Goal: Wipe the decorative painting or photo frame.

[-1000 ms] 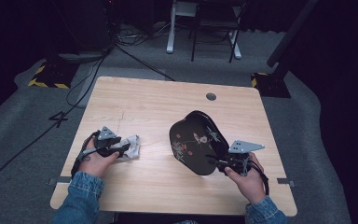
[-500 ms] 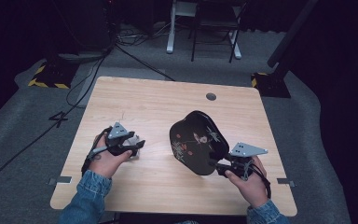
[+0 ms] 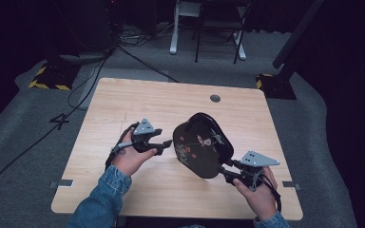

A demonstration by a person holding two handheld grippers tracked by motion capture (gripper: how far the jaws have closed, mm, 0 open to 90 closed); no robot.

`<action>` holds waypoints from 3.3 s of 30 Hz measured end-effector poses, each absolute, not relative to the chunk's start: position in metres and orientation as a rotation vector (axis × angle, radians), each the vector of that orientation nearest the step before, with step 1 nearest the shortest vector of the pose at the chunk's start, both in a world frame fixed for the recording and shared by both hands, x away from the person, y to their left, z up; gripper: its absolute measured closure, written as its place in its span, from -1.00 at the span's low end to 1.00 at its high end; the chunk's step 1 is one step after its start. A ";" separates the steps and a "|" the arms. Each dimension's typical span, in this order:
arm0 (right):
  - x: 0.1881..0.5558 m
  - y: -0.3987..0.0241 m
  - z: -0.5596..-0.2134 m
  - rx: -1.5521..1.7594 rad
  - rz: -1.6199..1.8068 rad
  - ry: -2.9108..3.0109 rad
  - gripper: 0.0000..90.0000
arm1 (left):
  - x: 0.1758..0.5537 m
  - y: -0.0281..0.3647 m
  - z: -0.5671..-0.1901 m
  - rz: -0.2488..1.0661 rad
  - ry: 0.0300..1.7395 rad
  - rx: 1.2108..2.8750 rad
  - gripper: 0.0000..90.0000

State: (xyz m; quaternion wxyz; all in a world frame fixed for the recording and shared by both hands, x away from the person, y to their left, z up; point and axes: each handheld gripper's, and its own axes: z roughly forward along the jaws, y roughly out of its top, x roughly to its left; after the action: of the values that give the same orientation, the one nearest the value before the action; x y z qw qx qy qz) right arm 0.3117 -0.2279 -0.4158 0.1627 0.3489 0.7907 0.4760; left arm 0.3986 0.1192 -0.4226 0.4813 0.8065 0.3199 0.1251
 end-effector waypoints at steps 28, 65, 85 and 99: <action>0.303 -0.227 -0.415 1.070 1.277 2.197 0.68 | 0.419 0.083 -0.416 0.271 0.677 2.024 -0.21; 0.306 -0.230 -0.414 1.078 1.308 2.201 0.70 | 0.414 0.077 -0.414 0.342 0.707 2.035 0.10; 0.309 -0.233 -0.414 1.064 1.315 2.204 0.69 | 0.422 0.065 -0.418 0.304 0.583 2.064 -0.41; 0.318 -0.238 -0.414 1.126 1.337 2.175 0.61 | 0.411 0.067 -0.412 0.331 0.654 2.088 -0.19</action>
State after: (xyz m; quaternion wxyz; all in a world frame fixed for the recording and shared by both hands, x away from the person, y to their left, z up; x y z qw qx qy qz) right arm 0.3175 -0.2384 -0.4144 0.1745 0.3973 0.7675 0.4718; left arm 0.4113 0.0674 -0.4117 0.4476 0.8437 0.2644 0.1339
